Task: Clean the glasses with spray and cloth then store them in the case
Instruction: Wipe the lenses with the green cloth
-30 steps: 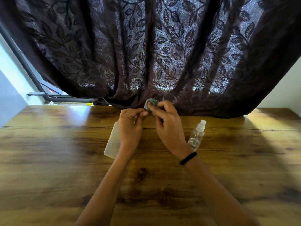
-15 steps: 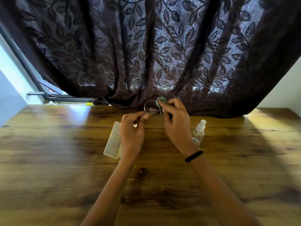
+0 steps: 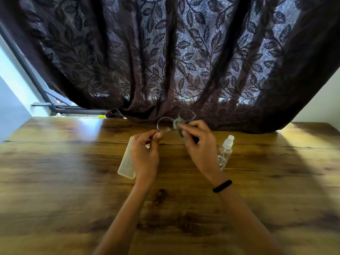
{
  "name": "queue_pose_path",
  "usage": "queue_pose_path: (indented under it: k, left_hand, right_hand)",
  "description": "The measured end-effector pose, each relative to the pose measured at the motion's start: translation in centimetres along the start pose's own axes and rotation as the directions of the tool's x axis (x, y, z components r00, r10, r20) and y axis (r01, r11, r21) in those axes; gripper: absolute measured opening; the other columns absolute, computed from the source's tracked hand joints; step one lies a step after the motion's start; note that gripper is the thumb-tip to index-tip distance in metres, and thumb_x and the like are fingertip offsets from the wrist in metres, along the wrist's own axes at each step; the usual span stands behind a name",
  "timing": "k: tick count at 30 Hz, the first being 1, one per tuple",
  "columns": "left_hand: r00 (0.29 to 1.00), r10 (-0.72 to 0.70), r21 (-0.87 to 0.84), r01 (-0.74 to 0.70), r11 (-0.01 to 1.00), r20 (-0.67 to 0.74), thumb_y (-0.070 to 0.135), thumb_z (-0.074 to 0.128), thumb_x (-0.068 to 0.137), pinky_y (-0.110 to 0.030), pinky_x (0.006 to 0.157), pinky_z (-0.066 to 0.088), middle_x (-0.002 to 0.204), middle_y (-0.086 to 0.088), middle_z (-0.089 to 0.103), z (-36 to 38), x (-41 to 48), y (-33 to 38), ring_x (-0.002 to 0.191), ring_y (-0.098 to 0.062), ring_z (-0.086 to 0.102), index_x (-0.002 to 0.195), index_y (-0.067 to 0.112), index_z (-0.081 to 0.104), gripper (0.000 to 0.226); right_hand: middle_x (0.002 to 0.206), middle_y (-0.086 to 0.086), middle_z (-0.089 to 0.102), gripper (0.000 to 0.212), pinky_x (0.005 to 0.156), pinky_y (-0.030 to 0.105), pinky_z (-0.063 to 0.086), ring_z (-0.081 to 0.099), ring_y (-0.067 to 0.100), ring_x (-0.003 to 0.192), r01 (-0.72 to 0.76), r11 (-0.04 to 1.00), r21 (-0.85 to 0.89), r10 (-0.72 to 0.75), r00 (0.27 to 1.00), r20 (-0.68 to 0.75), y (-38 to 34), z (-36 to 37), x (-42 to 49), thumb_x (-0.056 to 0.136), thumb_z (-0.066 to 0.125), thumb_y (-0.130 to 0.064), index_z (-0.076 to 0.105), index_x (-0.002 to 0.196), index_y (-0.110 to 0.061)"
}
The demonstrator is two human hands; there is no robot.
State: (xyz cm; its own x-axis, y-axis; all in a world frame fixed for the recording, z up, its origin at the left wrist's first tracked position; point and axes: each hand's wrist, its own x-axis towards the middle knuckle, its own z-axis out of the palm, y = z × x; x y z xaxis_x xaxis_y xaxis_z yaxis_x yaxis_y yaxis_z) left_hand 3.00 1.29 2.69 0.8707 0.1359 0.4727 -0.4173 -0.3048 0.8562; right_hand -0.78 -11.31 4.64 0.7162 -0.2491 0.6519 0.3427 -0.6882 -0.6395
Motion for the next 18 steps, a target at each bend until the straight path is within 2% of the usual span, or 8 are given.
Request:
queue_pose_path:
  k: [4, 8, 12, 14, 18]
  left_hand:
    - [0.999, 0.038, 0.028, -0.039, 0.999, 0.01, 0.011, 0.066, 0.081, -0.001, 0.069, 0.036, 0.087, -0.009, 0.067, -0.7, -0.1, 0.0, 0.082, -0.012, 0.054, 0.089, 0.007, 0.07, 0.01]
    - [0.999, 0.034, 0.015, -0.034, 0.999, 0.038, 0.009, 0.065, 0.082, 0.001, 0.069, 0.035, 0.089, -0.008, 0.067, -0.8, -0.5, 0.3, 0.079, -0.004, 0.052, 0.089, 0.006, 0.069, 0.009]
    - [0.999, 0.029, -0.005, -0.029, 1.0, 0.042, 0.008, 0.065, 0.082, 0.001, 0.07, 0.034, 0.089, -0.009, 0.068, -0.6, -0.7, 0.6, 0.082, -0.008, 0.054, 0.087, 0.008, 0.069, 0.006]
    - [0.999, 0.016, -0.002, -0.016, 1.0, 0.03, 0.009, 0.065, 0.082, 0.001, 0.07, 0.033, 0.089, -0.01, 0.068, -0.5, -0.8, 0.7, 0.079, -0.002, 0.051, 0.087, 0.007, 0.069, 0.007]
    - [1.0, 0.007, -0.028, -0.007, 1.0, 0.006, 0.008, 0.064, 0.082, -0.001, 0.069, 0.036, 0.089, -0.01, 0.066, -0.6, -0.4, 0.6, 0.081, -0.005, 0.051, 0.09, 0.005, 0.068, 0.01]
  right_hand:
    - [0.093, 0.003, 0.052, 0.025, 0.062, 0.013, 0.047, 0.048, 0.005, 0.071, -0.11, 0.994, -0.025, 0.104, 0.98, -0.169, 1.8, -1.6, 1.7, 0.087, 0.056, -0.002, 0.062, 0.112, -0.005]
    - [0.099, 0.011, 0.053, 0.025, 0.071, 0.023, 0.051, 0.055, 0.018, 0.079, -0.162, 0.983, -0.089, 0.155, 0.984, -0.085, 2.9, -2.0, 3.0, 0.089, 0.054, -0.005, 0.062, 0.113, -0.004]
    - [0.096, 0.013, 0.053, 0.028, 0.069, 0.013, 0.046, 0.051, 0.015, 0.082, -0.052, 0.988, -0.146, 0.053, 0.999, -0.003, 2.5, -1.3, 2.7, 0.089, 0.053, -0.002, 0.06, 0.116, -0.003]
    - [0.095, 0.014, 0.052, 0.03, 0.07, 0.018, 0.047, 0.052, 0.019, 0.083, 0.015, 0.988, -0.153, -0.007, 0.999, 0.054, 1.9, -0.9, 2.3, 0.088, 0.052, 0.003, 0.06, 0.116, -0.002]
    - [0.095, 0.014, 0.053, 0.035, 0.072, 0.028, 0.05, 0.054, 0.025, 0.088, 0.11, 0.982, -0.156, -0.091, 0.988, 0.122, 1.4, -0.8, 1.6, 0.086, 0.05, 0.006, 0.059, 0.118, -0.005]
